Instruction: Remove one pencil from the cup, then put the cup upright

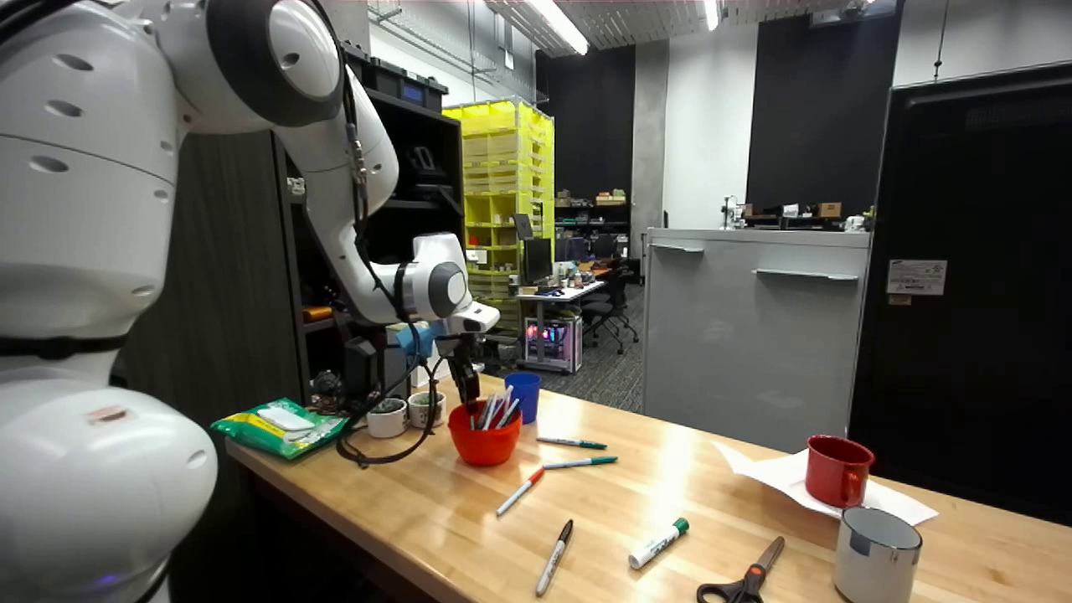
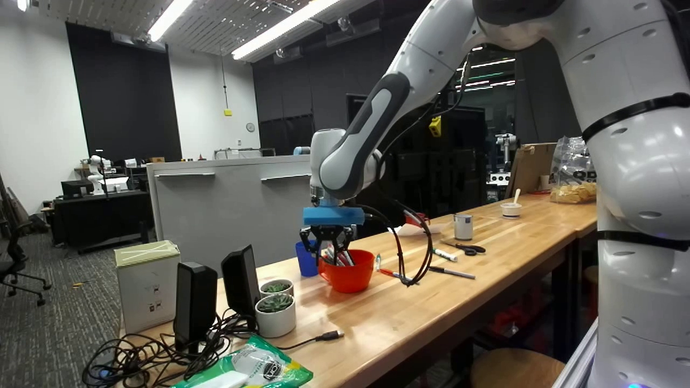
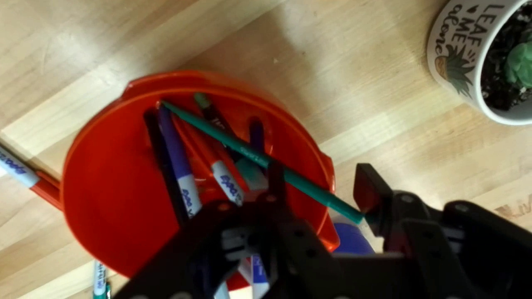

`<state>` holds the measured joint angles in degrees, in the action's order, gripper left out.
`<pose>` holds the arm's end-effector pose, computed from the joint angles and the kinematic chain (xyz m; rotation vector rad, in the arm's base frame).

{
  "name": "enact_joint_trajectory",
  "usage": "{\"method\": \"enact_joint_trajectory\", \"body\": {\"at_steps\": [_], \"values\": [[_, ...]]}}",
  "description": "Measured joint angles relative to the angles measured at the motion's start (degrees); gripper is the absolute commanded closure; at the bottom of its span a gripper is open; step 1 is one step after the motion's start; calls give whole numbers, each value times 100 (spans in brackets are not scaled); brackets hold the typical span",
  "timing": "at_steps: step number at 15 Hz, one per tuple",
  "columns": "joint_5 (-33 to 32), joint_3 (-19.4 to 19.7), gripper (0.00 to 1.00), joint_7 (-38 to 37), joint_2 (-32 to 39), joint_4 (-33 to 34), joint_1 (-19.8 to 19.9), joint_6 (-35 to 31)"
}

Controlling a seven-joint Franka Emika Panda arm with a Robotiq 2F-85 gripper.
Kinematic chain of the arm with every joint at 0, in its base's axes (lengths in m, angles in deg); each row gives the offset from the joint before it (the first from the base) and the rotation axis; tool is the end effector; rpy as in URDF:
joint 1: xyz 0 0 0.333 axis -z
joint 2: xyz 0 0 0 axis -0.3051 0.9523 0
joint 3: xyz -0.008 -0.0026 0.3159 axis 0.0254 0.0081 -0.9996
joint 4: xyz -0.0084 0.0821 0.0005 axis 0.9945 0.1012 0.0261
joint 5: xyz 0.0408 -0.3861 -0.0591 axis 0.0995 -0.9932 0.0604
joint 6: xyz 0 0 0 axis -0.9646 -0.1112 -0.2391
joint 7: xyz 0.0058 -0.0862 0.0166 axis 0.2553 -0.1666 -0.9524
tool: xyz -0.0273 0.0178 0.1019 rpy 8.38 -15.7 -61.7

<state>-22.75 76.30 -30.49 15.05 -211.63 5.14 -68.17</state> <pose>0.5569 0.1470 0.2984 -2.9696 0.8494 -0.3439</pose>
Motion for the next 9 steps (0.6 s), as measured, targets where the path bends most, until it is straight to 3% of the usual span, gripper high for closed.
{"method": "enact_joint_trajectory", "body": {"at_steps": [1, 4, 9], "values": [[0, 4, 84, 17, -1, 31, 0, 7], [-14, 8, 100, 22, -1, 56, -13, 21], [-149, 1, 96, 16, -6, 125, -83, 65]]}}
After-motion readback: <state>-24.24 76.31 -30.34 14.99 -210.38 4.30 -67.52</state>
